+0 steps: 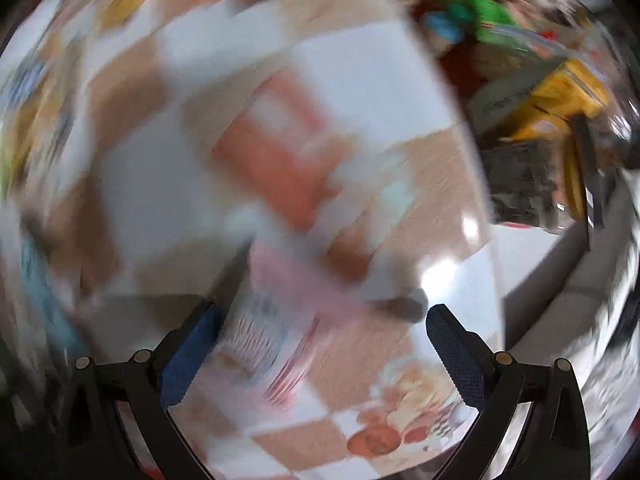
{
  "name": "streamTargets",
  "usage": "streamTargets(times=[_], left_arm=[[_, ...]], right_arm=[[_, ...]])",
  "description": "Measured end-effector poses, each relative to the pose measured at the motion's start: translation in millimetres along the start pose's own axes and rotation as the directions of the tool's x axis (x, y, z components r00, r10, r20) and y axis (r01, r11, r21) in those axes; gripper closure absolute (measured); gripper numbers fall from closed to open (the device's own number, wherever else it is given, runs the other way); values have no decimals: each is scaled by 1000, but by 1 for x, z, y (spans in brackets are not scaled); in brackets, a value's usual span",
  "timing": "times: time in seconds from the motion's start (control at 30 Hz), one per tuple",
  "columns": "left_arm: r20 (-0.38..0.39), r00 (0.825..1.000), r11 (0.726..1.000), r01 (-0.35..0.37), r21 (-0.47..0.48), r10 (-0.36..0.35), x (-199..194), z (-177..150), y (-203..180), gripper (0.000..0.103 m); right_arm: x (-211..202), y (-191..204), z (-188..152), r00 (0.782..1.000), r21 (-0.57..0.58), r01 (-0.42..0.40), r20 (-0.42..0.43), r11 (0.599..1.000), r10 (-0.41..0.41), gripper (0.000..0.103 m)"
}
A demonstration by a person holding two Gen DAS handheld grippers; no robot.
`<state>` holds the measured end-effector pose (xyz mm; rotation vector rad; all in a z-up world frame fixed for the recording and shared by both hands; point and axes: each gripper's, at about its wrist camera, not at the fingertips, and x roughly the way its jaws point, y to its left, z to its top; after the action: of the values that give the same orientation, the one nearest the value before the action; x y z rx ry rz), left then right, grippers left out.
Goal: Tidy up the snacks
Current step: 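Close left gripper on floral snack while right gripper grasps Crispy Cranberry bag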
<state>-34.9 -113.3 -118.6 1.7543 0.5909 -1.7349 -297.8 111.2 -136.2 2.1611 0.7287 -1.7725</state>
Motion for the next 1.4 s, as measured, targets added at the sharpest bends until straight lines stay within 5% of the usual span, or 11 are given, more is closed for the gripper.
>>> streamTargets(times=[0.13,0.33,0.5,0.73,0.93,1.4], left_arm=[[-12,1000,1000,-1,18,1,1,-16,2,0],[13,1000,999,3,32,-3,-4,-27,3,0],[48,999,999,2,49,-4,-13,-21,1,0],[-3,1000,997,2,81,-2,7,-21,-2,0],[-20,995,996,93,-11,-93,20,-33,16,0],[17,996,996,93,-5,-93,8,-41,7,0]], right_arm=[[0,7,-39,999,-62,-51,-10,997,51,0],[4,-42,-53,977,219,-202,-25,955,212,0],[-1,-42,-40,982,200,-183,-10,963,189,0],[4,-23,-6,988,228,-139,-34,964,151,0],[10,-16,9,991,209,-112,-46,972,124,0],[10,-14,-5,991,214,-123,-21,969,131,0]])
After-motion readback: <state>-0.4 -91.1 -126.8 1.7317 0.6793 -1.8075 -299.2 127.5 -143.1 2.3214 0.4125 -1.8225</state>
